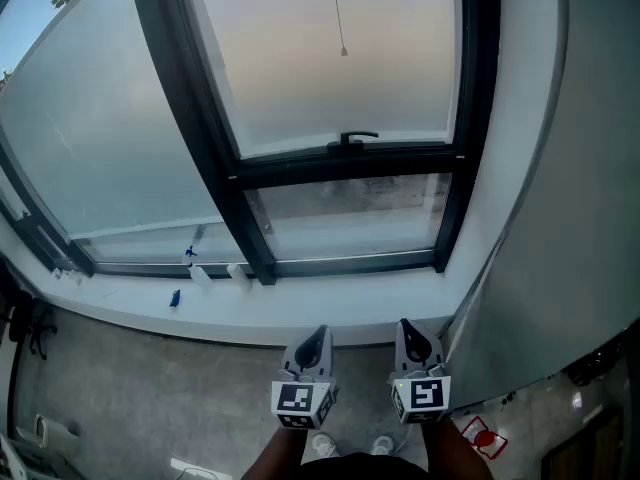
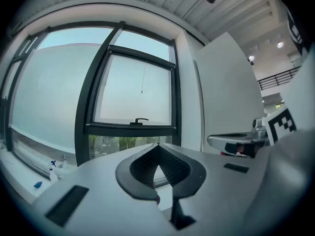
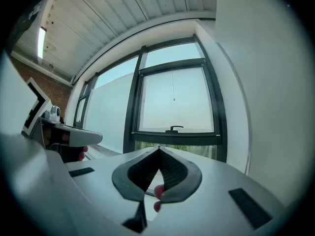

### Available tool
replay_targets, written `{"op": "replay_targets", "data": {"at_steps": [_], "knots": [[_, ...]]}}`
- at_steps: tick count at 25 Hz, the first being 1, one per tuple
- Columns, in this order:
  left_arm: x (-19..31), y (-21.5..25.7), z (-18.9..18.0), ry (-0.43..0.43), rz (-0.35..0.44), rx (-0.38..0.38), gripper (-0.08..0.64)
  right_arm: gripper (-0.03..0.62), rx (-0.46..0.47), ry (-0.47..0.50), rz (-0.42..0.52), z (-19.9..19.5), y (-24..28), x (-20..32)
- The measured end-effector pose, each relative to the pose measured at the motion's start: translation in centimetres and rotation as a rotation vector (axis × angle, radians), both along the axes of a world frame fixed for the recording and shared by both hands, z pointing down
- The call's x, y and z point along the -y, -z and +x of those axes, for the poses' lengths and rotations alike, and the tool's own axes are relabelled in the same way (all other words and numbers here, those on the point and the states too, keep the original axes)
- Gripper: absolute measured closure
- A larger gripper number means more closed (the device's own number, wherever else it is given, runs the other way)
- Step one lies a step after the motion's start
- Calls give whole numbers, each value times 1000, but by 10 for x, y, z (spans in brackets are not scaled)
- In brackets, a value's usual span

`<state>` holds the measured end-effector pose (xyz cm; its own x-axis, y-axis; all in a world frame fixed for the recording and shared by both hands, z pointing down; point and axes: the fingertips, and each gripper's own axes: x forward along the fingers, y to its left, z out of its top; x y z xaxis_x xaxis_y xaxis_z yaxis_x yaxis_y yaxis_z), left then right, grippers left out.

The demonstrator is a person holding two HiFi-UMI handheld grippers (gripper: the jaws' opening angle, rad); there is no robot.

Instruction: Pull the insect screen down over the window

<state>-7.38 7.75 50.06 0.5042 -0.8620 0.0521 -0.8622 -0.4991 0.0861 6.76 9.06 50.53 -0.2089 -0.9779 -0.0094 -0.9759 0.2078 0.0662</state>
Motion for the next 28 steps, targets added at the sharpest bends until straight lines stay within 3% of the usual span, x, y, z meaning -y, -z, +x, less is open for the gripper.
{"op": "replay_targets", "data": {"at_steps": [9, 28], "knots": [[-11, -15, -5, -18, 18, 62, 563, 591, 6, -3, 7, -7, -3, -10], [-10, -23, -13, 26, -18, 35, 563, 591, 15, 2, -14, -6, -10, -14]]}}
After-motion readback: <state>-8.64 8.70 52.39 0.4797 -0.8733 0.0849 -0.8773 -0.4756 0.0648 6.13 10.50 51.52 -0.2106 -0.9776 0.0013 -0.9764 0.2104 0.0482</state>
